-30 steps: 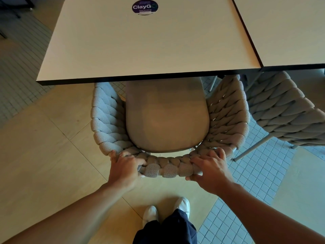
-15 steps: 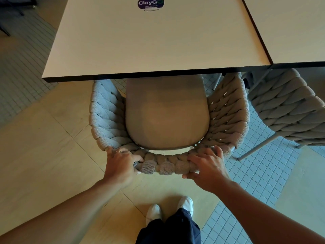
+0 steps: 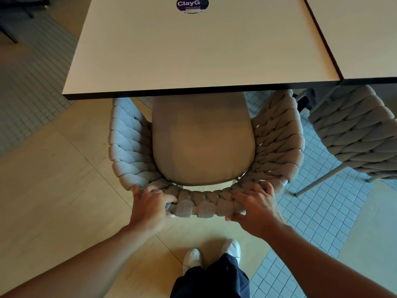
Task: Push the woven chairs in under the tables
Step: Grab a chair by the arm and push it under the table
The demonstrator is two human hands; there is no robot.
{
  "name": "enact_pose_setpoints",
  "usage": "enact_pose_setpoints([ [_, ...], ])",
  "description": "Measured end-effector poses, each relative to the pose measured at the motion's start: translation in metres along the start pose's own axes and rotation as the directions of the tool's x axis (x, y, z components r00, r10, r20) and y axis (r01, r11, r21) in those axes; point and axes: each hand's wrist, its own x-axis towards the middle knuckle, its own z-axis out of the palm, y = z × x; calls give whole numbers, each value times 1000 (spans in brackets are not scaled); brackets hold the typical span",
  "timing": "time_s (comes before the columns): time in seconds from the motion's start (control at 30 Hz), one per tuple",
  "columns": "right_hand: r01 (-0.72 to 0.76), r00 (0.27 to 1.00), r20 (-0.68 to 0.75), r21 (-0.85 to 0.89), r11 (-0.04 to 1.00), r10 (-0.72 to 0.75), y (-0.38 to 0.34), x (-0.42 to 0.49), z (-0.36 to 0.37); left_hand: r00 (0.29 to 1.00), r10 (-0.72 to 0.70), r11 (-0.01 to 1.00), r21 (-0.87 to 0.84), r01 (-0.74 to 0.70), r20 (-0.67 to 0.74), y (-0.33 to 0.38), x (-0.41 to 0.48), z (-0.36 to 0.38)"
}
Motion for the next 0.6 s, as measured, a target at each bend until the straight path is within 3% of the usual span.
enact_pose_setpoints([
  [0.23, -49, 993, 111, -16, 999, 51, -4, -9, 4, 998, -31, 999, 35, 29, 59, 1, -3, 1],
  [0.6, -16, 993, 114, 1, 1000, 16, -3, -11, -6, 1000, -20, 999, 34, 20, 14, 3, -8, 5],
])
